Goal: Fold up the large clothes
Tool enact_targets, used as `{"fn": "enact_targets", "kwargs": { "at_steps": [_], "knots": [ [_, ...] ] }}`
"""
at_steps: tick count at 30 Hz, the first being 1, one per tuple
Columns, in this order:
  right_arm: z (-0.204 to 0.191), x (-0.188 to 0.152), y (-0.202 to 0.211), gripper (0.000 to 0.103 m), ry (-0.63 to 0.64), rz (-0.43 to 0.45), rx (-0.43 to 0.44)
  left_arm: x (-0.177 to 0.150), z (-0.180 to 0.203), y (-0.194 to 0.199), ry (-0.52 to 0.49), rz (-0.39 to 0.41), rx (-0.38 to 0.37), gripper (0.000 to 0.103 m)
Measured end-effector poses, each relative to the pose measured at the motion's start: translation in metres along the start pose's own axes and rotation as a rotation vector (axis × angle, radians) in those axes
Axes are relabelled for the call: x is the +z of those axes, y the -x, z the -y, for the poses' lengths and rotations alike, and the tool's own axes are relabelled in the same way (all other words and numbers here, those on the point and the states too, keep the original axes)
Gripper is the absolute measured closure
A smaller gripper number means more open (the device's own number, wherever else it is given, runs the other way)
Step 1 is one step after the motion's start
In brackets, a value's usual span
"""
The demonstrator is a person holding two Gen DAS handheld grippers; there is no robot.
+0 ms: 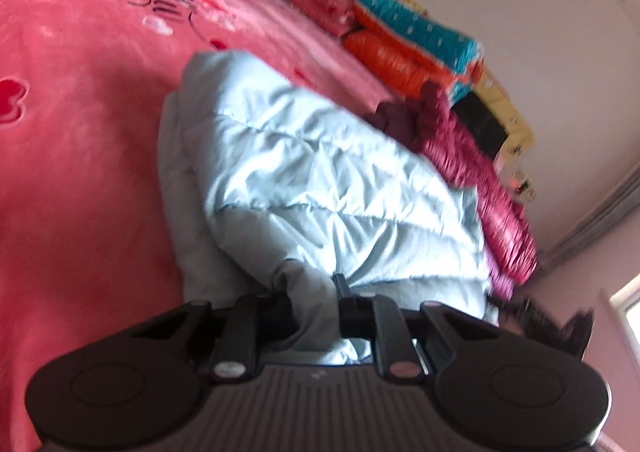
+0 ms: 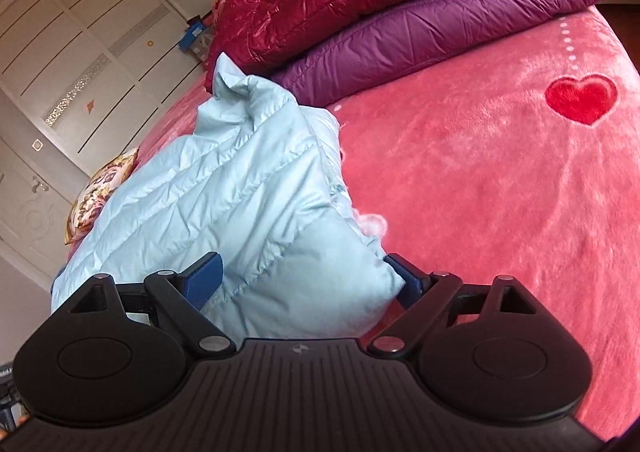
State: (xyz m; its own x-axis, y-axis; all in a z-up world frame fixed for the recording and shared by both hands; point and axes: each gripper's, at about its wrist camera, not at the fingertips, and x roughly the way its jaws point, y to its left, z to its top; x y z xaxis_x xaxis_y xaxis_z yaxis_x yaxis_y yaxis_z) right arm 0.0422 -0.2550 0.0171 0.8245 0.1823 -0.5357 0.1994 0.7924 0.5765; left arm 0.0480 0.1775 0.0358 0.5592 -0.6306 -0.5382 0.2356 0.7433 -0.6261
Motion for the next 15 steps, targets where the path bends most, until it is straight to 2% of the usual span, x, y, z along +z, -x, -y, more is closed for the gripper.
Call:
{"fn": "enact_targets", "kwargs": {
  "at_steps": [3, 7, 9, 11, 15],
  "knots": [
    [-0.014, 0.005, -0.007, 0.0, 0.031, 0.016, -0.01, -0.006, 0.0, 0.005, -0.018, -0.011, 0.033, 0.088],
    [-0.023, 0.008, -0.014, 0.0, 0.074, 0.009, -0.038, -0.003, 0.004, 0.016, -0.056, 0.034, 0.094, 0.083],
    [-0.024, 0.009, -0.013, 0.0, 0.093, 0.012, -0.051, 0.002, 0.011, 0.026, -0.101, 0.075, 0.131, 0.075],
    [-0.024, 0.01, -0.006, 0.0, 0.097, 0.035, -0.074, 0.008, 0.018, 0.035, -0.147, 0.116, 0.15, 0.063],
    [-0.029, 0.015, 0.016, 0.0, 0.134, 0.121, -0.113, 0.02, 0.034, 0.052, -0.212, 0.224, 0.132, 0.055]
  ]
}}
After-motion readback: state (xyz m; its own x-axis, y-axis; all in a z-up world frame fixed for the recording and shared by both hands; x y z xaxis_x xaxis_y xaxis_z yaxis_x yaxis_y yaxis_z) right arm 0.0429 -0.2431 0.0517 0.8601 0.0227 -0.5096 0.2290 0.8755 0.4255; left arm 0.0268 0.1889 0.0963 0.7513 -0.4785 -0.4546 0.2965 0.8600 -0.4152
